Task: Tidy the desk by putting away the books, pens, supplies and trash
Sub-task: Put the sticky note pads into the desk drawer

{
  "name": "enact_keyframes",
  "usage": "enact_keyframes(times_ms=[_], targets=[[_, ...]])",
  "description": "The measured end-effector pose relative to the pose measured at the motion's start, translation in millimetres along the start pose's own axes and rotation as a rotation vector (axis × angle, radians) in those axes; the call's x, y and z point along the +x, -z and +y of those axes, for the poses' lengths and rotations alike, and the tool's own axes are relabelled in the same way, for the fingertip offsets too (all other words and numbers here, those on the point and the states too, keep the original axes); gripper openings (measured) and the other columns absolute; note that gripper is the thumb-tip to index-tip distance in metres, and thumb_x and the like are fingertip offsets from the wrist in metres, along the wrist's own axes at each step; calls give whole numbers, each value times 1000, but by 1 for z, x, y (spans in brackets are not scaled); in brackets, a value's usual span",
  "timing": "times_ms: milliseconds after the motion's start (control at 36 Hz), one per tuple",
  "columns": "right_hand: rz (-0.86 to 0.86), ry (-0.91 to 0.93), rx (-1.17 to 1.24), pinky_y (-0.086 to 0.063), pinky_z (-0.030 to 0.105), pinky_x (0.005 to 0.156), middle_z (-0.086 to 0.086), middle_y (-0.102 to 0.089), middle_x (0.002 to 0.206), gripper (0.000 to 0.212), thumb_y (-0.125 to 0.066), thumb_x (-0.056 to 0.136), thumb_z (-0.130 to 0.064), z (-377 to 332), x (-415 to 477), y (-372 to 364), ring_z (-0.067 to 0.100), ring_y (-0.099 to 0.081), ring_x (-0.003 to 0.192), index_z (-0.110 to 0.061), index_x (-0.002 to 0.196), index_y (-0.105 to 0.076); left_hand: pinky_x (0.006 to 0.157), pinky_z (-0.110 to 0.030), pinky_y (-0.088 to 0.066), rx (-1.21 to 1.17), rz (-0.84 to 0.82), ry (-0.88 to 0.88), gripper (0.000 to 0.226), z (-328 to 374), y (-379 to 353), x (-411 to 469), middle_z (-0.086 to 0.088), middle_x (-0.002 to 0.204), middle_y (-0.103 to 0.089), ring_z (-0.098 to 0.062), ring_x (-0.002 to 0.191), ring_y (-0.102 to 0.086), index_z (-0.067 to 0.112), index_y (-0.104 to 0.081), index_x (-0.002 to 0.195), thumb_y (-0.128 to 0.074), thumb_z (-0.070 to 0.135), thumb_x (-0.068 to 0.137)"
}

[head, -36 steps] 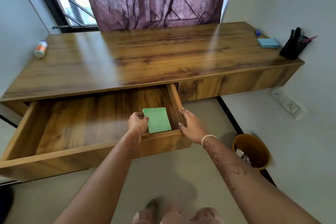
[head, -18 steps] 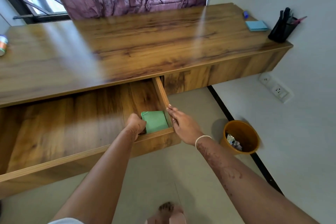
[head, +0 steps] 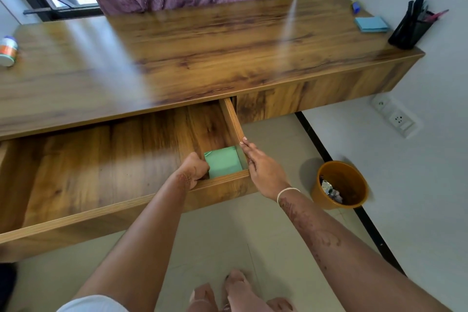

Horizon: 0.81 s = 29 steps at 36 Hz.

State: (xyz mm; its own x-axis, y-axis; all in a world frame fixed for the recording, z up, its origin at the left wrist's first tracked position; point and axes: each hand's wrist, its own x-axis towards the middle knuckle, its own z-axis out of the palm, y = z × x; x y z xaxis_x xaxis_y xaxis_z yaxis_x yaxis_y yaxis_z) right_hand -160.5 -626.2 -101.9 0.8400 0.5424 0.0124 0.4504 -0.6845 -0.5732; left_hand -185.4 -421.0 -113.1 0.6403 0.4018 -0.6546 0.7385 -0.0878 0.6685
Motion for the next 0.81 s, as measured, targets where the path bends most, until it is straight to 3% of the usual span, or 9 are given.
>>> enact_keyframes(times_ms=[139, 222, 333, 417, 528, 722, 806], targets=[[-13, 2, 5, -40, 27, 107, -19, -29, 154, 48, -39, 100, -17, -2, 5, 9, 5, -36, 137, -28, 147, -38, 88, -44, -57, 41, -44, -6, 27, 7, 8, -11, -16, 106, -68, -29, 99, -68, 2, -52, 119, -56, 7, 92], [-23, 2, -10, -34, 25, 108, -16, -39, 150, 44, -41, 100, -17, -4, 12, 20, 5, -40, 135, -25, 142, -47, 93, -45, -54, 140, 6, -53, 38, 14, 11, -14, -15, 119, -60, -29, 107, -62, 4, -46, 130, -55, 14, 95], [12, -31, -25, -38, 27, 108, -15, -48, 144, 42, -44, 98, -19, -5, 23, 31, 6, -46, 131, -26, 139, -51, 94, -41, -51, 186, 107, -214, 49, 35, 12, -15, -14, 133, -52, -26, 112, -56, 4, -41, 138, -58, 16, 93], [33, -59, -20, -42, 30, 106, -11, -50, 143, 43, -47, 97, -19, -3, 33, 39, 9, -49, 128, -24, 139, -50, 85, -31, -49, 105, 119, -339, 47, 56, 12, -17, -7, 128, -57, -16, 103, -56, 8, -45, 138, -58, 15, 94], [87, -101, -6, -45, 32, 103, -10, -52, 140, 42, -50, 96, -18, 2, 46, 54, 10, -53, 123, -26, 137, -51, 95, -34, -50, 50, 114, -456, 35, 85, 13, -16, -3, 120, -62, -18, 109, -59, 13, -56, 129, -59, 15, 94], [189, -178, 40, -44, 26, 95, -6, -53, 127, 41, -54, 93, -16, 12, 66, 92, 12, -55, 113, -24, 133, -52, 68, -10, -40, 42, 41, -603, 24, 135, -9, -8, 0, 105, -63, -11, 93, -58, 10, -59, 118, -56, 9, 94], [236, -237, 93, -44, 27, 95, -5, -52, 128, 40, -56, 93, -17, 21, 76, 109, 13, -56, 112, -23, 132, -54, 89, -23, -49, 34, -26, -616, 25, 155, -24, -4, -4, 116, -64, -17, 106, -61, 13, -57, 119, -58, 10, 94]])
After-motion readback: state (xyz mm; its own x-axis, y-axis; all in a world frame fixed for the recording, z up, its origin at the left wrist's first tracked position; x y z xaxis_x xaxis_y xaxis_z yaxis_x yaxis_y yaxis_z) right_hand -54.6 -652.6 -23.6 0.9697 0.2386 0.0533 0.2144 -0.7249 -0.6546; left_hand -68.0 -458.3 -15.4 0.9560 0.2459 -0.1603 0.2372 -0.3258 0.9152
